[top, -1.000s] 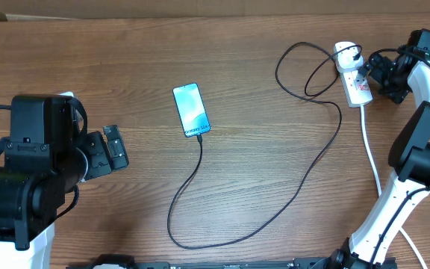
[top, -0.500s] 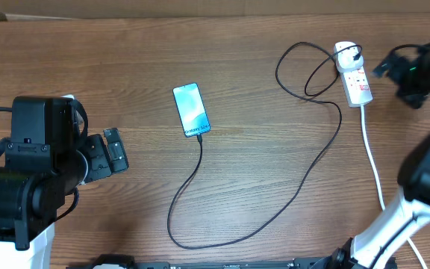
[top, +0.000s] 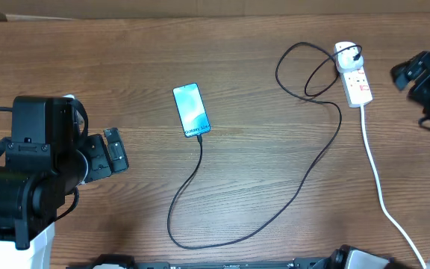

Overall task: Plug charger to phone and switch on socket
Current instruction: 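Lift the right gripper off the power strip and pull it back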

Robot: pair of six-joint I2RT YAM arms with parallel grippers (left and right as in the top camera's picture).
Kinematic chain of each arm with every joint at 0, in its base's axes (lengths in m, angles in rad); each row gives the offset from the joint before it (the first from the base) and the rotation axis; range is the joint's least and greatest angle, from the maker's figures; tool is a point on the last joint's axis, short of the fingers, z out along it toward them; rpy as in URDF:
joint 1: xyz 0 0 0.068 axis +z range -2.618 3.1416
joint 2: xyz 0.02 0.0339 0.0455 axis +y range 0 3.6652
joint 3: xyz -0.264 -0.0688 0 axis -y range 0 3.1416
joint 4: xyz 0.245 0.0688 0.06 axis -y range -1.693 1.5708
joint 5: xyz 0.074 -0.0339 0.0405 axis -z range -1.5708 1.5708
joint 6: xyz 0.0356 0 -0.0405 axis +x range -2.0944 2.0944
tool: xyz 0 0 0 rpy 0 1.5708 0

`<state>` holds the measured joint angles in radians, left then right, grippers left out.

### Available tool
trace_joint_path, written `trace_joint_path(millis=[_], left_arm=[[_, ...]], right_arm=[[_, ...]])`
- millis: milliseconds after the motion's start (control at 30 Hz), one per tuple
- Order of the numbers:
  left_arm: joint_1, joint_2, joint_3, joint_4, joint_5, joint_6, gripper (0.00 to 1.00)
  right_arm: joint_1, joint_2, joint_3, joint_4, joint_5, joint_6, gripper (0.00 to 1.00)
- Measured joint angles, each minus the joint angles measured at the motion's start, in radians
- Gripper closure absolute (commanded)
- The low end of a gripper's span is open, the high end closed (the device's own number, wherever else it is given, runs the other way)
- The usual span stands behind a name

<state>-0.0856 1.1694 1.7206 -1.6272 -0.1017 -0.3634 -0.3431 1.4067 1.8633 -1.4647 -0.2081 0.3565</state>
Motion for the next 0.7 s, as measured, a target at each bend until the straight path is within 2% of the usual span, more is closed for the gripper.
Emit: trace_joint_path(millis=[267,500,700], left_arm=[[0.0,0.0,0.0,0.003,0.0,0.0,0.0],[0.0,0.001,0.0,0.003,0.0,0.0,0.0],[0.0,0.001,0.0,0.003,0.0,0.0,0.01]], right_arm=[[0.161,-0.267,-0.021,-0.062,0.002,0.003,0.0],[0.187,-0.444,-0.132,-0.103,0.002,0.006,0.0],[0.187,-0.464,-0.169,-0.23,0.002,0.01,0.0]])
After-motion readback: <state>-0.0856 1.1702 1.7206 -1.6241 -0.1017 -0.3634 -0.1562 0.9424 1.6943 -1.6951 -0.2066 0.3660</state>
